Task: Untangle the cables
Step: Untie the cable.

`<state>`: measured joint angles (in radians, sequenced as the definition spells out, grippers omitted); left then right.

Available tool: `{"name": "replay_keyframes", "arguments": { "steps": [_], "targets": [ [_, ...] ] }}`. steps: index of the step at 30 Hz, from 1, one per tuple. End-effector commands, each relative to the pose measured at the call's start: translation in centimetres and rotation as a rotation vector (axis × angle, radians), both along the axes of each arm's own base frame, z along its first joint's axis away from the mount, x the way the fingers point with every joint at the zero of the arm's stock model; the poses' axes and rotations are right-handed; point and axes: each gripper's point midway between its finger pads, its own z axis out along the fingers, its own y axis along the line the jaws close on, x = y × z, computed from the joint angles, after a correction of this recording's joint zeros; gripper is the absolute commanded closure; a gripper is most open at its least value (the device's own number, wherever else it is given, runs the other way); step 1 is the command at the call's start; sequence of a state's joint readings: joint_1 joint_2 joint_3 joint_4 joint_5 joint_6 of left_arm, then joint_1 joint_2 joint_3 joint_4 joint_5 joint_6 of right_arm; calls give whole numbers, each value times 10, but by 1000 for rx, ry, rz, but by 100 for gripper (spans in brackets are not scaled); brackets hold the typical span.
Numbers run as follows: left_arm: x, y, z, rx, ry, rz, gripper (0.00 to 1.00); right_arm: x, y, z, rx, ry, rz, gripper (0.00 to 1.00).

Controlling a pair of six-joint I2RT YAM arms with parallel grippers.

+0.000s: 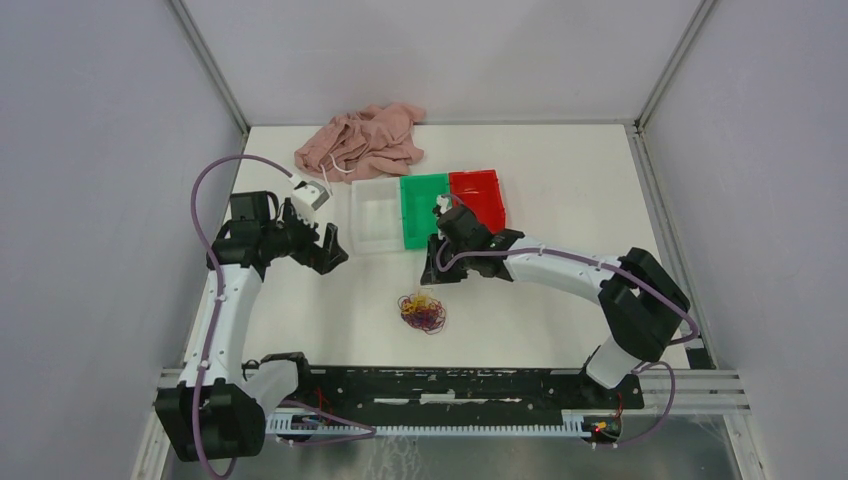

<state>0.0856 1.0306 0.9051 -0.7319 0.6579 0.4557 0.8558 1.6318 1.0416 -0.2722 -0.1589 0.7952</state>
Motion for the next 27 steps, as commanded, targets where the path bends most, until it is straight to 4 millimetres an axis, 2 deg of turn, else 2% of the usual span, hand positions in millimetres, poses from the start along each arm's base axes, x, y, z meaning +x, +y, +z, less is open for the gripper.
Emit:
{"name": "replay_keyframes", "arguments": {
  "steps": [1,4,6,7,9,10,13,17,20,27],
  "targets": [
    [0,-5,15,-2,-68,-54,1,14,6,17,5,-64,-18,76],
    [-1,-6,16,-7,-71,-57,1,16,6,21,5,-75,-16,84],
    [0,-7,18,-10,-74,-59,1,17,6,22,-5,-77,-14,83],
    [-1,-7,18,-10,-76,-60,1,16,4,22,-17,-74,-14,75],
    [-1,-7,20,-10,-82,-59,1,16,-2,22,-37,-79,-23,51],
    [-1,-7,21,-9,-84,-64,1,15,-5,22,-40,-84,-33,43],
    [-3,-9,21,-12,-82,-75,1,12,-15,24,-45,-100,-51,33],
    [-4,-10,19,-18,-76,-80,1,9,-17,14,-52,-83,-53,33],
    [-5,-10,18,-18,-74,-80,1,6,-9,3,-35,-46,-41,41],
    [-5,-8,22,-9,-90,-76,1,12,11,3,24,-32,-27,53]
  ]
}}
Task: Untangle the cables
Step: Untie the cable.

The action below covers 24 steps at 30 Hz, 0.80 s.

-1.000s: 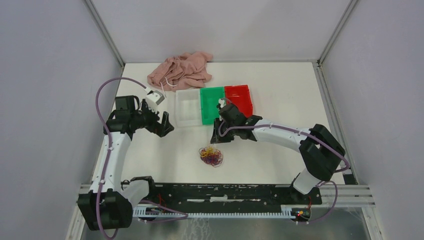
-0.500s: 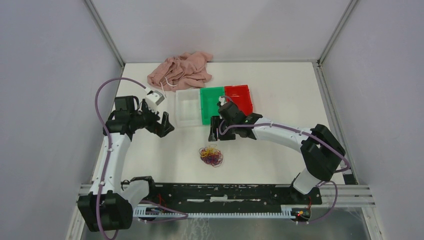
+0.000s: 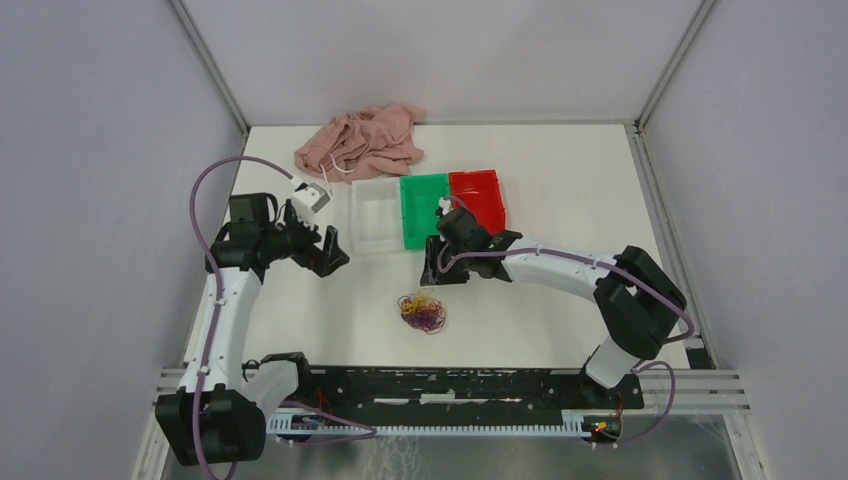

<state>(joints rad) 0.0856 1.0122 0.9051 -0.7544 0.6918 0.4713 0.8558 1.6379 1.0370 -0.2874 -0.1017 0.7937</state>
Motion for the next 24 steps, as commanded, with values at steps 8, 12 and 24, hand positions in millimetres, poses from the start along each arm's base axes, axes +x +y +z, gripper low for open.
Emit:
{"name": "replay_keyframes", "arguments": {
  "steps": [8,12,24],
  "targets": [
    [1,-3,23,9,-100,-44,1,8,28,20,99,-11,30,70],
    [0,-4,25,4,-106,-45,1,8,32,33,129,-23,43,95],
    [-5,-7,27,-5,-113,-67,1,11,13,62,85,-70,40,38]
  ]
}}
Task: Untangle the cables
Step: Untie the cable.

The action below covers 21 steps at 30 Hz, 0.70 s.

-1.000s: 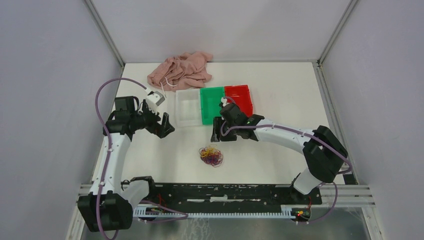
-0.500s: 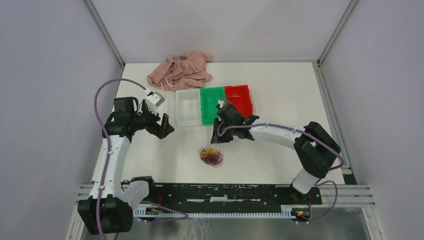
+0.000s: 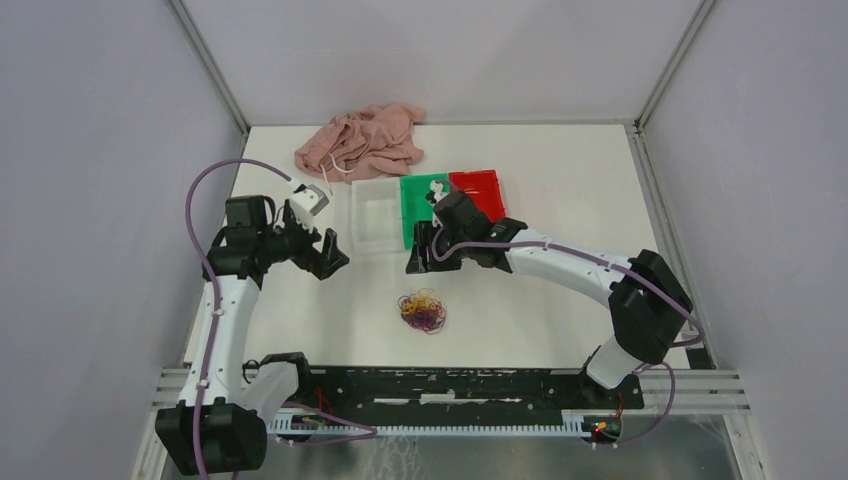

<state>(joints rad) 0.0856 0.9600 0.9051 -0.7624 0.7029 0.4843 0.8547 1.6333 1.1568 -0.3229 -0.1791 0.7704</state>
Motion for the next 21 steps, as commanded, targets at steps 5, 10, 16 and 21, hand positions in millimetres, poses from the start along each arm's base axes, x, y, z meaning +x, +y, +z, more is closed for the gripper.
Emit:
{"name": "replay_keyframes", "arguments": {
  "steps": [5,10,16,21],
  "targets": [
    [0,-7,16,-14,-58,-60,1,-7,-25,-12,-29,38,-64,31],
    [0,-7,15,-13,-57,-63,1,-13,-24,-30,-30,100,-75,38],
    [0,-7,16,-11,-65,-62,1,-12,-13,-31,18,121,-77,46],
    [0,-6,16,-3,-69,-60,1,-10,-4,-33,42,144,-73,51]
  ]
}}
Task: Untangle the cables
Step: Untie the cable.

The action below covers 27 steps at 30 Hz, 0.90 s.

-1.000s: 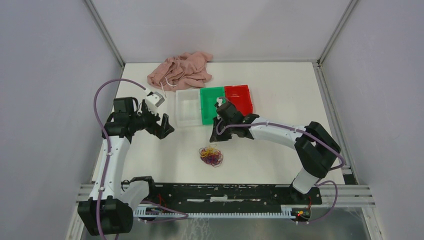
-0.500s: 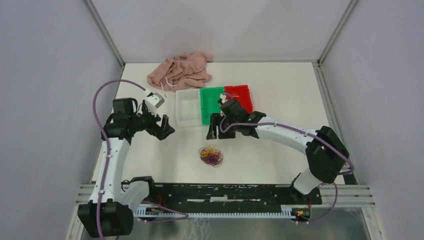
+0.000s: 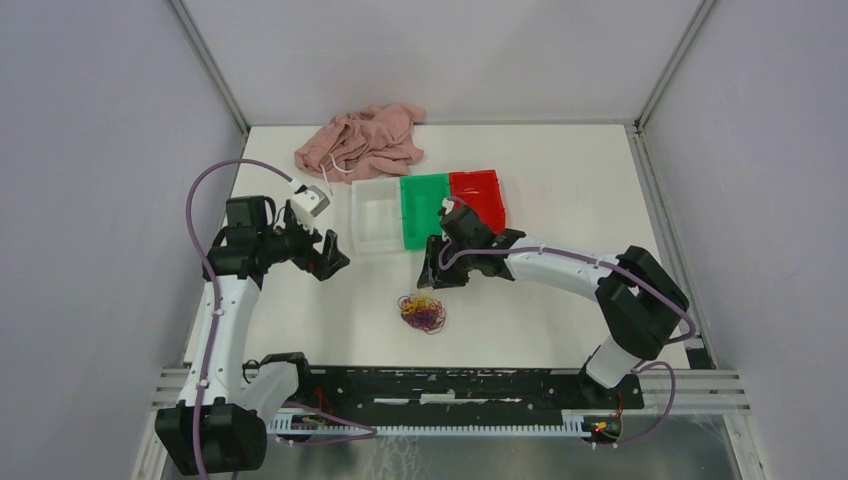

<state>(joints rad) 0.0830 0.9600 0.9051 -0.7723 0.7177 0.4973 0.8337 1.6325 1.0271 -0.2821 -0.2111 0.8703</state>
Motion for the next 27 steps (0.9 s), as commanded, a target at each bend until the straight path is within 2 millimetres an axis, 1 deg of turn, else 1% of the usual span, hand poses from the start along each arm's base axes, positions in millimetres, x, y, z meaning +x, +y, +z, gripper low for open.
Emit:
{"name": "replay_keyframes", "arguments": {
  "steps": [1,7,10,12,13,17,18,19,21,23,25,27],
  "targets": [
    [3,-3,17,3,-72,-39,1,6,16,4,61,10,-7,52],
    [3,-3,17,10,-78,-42,1,5,9,-5,24,14,-13,52],
    [3,-3,16,8,-77,-43,1,3,8,-7,22,21,-14,54],
    [3,-3,16,7,-77,-45,1,2,9,-6,34,23,-16,57],
    [3,-3,16,6,-74,-45,1,2,11,-4,42,23,-16,61],
    [3,-4,16,1,-72,-46,1,4,16,6,71,14,-9,90],
    [3,-4,17,-1,-72,-45,1,5,17,10,78,5,-5,96],
    [3,-4,17,-2,-72,-45,1,5,18,15,85,-5,0,100],
    [2,-5,17,-8,-70,-47,1,8,21,28,108,-33,12,100],
    [1,-7,18,-17,-69,-52,1,10,25,46,141,-73,37,100],
    [-2,-11,21,-32,-69,-69,1,10,31,67,188,-114,80,100],
    [-5,-17,23,-61,-57,-93,1,10,39,93,244,-161,130,100]
  ]
}}
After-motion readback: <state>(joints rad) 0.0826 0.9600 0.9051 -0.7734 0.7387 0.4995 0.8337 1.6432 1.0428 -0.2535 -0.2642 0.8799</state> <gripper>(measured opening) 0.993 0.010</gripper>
